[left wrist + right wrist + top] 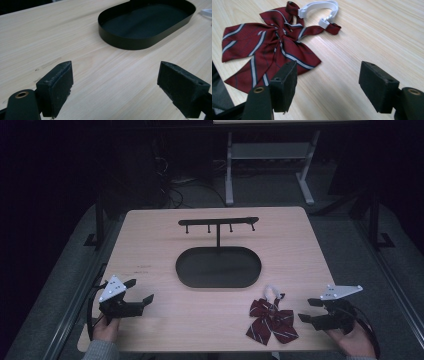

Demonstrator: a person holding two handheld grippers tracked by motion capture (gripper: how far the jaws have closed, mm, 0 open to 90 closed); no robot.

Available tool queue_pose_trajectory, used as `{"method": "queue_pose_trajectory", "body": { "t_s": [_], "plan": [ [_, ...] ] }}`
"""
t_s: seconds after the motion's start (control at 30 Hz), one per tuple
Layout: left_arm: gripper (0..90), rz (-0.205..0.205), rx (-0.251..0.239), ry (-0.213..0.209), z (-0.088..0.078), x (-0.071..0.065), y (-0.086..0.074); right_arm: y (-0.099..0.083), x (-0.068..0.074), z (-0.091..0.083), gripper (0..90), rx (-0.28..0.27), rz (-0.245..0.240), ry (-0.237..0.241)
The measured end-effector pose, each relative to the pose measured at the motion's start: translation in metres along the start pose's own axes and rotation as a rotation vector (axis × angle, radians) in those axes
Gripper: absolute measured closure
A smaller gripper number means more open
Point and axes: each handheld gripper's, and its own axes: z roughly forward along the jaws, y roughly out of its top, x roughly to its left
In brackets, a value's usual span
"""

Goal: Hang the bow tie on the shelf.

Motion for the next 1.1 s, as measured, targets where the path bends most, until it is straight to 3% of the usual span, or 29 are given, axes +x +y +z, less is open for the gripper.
{"method": "queue_pose_trajectory", "body": {
  "t_s": [0.47, 0.8, 1.0, 1.1],
  "plan": [
    [13.0, 0.019, 0.011, -0.013, 0.005, -0.003, 0.001, 0.019, 0.013, 0.006, 30.8, 0.018, -0.065, 0.018],
    [13.0, 0.026, 0.021, -0.014, 0.002, -0.002, 0.001, 0.032, 0.013, 0.015, 31.7, 0.046, -0.081, 0.048],
    [13.0, -0.005, 0.034, -0.008, 0.003, 0.001, -0.001, 0.046, 0.012, 0.021, 32.2, 0.081, -0.115, 0.068],
    [13.0, -0.004, 0.024, -0.005, 0.003, 0.001, -0.001, 0.055, 0.012, 0.020, 33.1, 0.101, -0.135, 0.050]
  ]
}}
